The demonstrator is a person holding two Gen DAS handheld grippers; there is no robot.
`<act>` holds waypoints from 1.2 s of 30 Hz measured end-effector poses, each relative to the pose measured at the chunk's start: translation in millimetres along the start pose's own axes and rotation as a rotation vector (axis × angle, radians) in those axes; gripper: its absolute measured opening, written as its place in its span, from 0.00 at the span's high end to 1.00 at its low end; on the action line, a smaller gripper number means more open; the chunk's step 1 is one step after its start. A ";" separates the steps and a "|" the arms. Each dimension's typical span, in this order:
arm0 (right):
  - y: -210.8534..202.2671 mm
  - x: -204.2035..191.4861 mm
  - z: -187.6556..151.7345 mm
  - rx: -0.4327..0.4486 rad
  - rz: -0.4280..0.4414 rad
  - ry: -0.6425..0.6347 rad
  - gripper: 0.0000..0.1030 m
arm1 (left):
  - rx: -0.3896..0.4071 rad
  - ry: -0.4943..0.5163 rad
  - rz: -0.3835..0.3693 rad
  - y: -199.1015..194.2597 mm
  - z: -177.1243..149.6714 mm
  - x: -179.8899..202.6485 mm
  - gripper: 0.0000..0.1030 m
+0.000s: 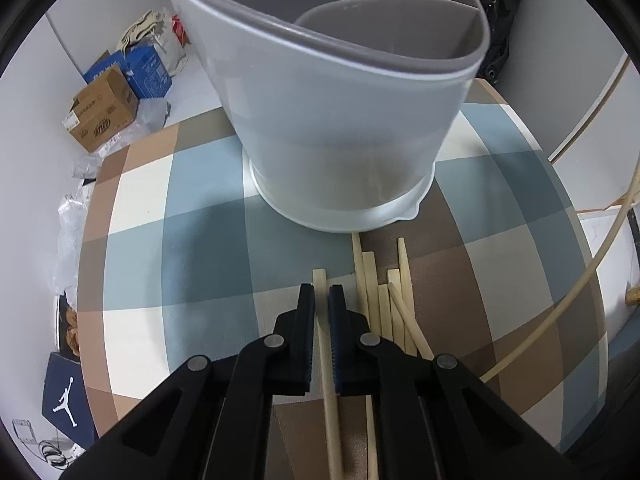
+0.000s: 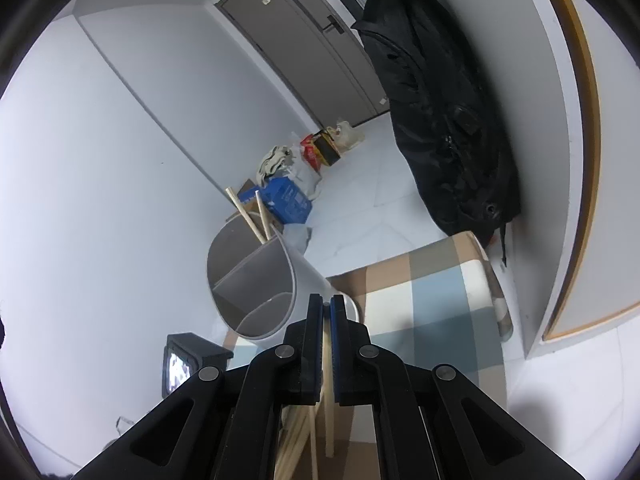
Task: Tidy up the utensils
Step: 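Grasp another chopstick with the left gripper while the right gripper holds its own, then lift both held chopsticks and carry them over the utensil holder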
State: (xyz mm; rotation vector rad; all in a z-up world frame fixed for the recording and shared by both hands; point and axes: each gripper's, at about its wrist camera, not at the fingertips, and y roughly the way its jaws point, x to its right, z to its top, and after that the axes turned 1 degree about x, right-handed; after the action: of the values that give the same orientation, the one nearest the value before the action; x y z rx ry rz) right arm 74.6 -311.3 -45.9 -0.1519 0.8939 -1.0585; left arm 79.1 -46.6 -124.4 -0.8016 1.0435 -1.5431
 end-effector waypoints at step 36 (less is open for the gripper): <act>-17.0 -50.3 -4.8 0.044 0.004 -0.136 0.97 | 0.439 -0.295 -0.064 -119.5 -4.4 -56.3 0.97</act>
State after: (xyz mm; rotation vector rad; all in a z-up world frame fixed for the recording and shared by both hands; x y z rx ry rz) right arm 50.2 -278.2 -12.1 -0.1832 0.7475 -1.0505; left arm 40.7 16.4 -14.7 -0.7275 0.4446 -1.5732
